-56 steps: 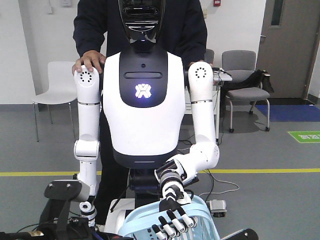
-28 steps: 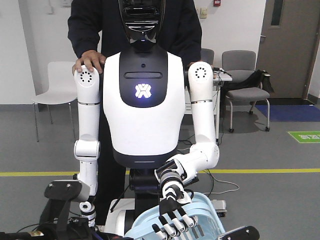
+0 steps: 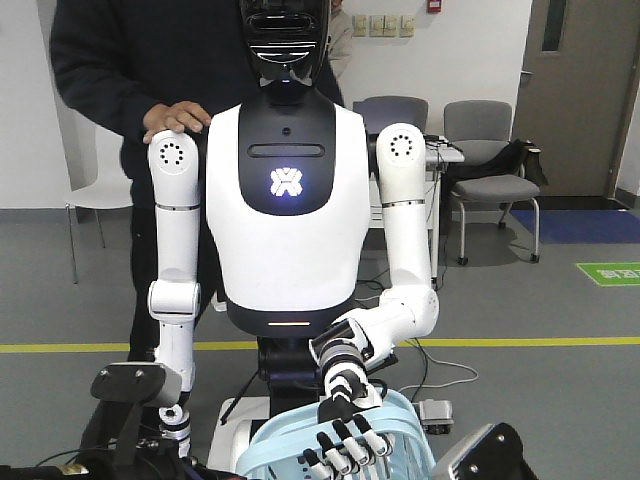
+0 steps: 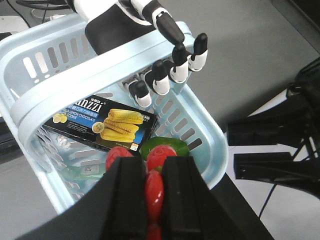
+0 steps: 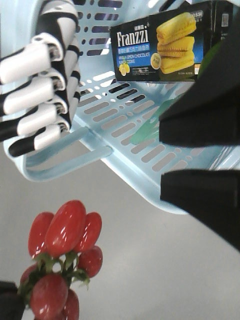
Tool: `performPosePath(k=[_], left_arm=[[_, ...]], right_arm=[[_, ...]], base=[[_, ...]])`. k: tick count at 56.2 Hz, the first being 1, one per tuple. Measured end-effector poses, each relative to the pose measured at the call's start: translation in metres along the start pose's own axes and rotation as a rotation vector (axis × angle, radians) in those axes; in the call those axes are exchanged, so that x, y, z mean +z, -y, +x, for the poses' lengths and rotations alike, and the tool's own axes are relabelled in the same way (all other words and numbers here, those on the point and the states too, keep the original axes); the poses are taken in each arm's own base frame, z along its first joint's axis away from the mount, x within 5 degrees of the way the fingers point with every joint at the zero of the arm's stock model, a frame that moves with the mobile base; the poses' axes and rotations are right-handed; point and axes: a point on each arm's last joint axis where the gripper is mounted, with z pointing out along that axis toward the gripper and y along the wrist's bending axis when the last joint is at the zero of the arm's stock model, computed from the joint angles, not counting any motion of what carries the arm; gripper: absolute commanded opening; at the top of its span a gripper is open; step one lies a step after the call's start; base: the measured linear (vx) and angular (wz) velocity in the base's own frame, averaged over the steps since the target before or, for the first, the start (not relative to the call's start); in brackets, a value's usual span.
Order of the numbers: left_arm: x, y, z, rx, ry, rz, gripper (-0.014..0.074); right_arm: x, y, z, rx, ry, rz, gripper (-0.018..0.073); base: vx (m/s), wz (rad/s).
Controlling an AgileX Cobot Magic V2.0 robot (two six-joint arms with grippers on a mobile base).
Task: Pick snacks and fruit into basket
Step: 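Open both grippers to drop the lime and goji berries into the basket, then raise both grippers up out of the basket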
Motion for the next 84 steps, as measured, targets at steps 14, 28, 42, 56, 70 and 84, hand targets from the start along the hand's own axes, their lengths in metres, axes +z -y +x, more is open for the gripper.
performPosePath(k=[14, 28, 42, 56, 70, 84], left_arm=[[0.007, -0.003, 0.003, -0.019, -0.02, -0.004, -0.0006], [0.038, -0.003, 0.018, -0.043, -0.088, -0.007, -0.0006], [0.058, -0.002, 0.029, -0.034, -0.109, -0.026, -0.0006], [0.071, -0.009, 0.038, -0.042, -0.147, -0.052, -0.0003], [0.08, -0.015, 0.045, -0.05, -0.173, -0.077, 0.006], [0.083, -0.011, 0.027, -0.062, -0.11, -0.077, 0.0249]], right_arm=[[-0.031, -0.014, -0.017, -0.11, 0.104, 0.017, -0.0013], [-0.055, -0.019, -0.029, -0.15, 0.194, 0.093, -0.0013], [-0.058, -0.019, -0.03, -0.142, 0.209, 0.104, -0.0013], [-0.059, -0.019, -0.031, -0.108, 0.225, 0.102, -0.0013], [-0.059, -0.019, -0.031, -0.105, 0.226, 0.103, -0.0013], [-0.059, -0.019, -0.031, -0.105, 0.226, 0.105, -0.0013]], base=[[0.0, 0.0], [0.0, 0.0], [0.0, 0.0], [0.0, 0.0], [0.0, 0.0], [0.0, 0.0]])
